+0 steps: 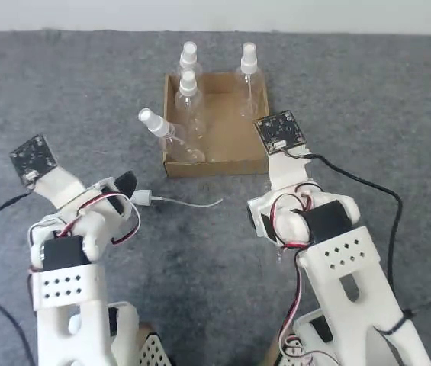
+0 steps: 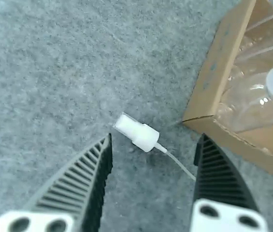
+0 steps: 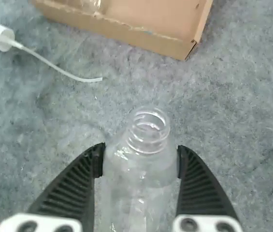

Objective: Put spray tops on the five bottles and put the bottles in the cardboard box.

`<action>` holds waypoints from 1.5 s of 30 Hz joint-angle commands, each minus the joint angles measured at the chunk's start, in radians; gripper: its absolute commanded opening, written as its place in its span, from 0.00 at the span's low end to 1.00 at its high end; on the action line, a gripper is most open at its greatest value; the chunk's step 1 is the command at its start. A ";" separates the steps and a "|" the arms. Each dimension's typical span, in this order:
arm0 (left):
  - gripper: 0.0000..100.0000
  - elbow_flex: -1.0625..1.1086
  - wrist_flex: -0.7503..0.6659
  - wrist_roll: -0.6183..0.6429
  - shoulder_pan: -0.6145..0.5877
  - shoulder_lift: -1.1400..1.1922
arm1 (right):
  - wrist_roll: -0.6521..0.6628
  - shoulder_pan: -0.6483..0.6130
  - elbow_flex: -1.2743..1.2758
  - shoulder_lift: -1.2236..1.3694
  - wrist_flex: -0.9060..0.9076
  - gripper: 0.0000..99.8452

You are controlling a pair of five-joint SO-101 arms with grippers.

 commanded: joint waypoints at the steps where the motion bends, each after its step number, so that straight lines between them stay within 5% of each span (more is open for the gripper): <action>1: 0.26 -0.058 -0.025 0.040 0.003 -0.014 | -0.015 0.016 0.009 -0.041 -0.056 0.08; 41: 0.26 -0.711 0.063 0.327 0.049 1.211 | -0.009 0.018 0.060 -0.044 -0.068 0.08; 45: 0.18 -0.754 0.063 0.327 0.075 1.257 | -0.009 0.018 0.060 -0.047 -0.068 0.08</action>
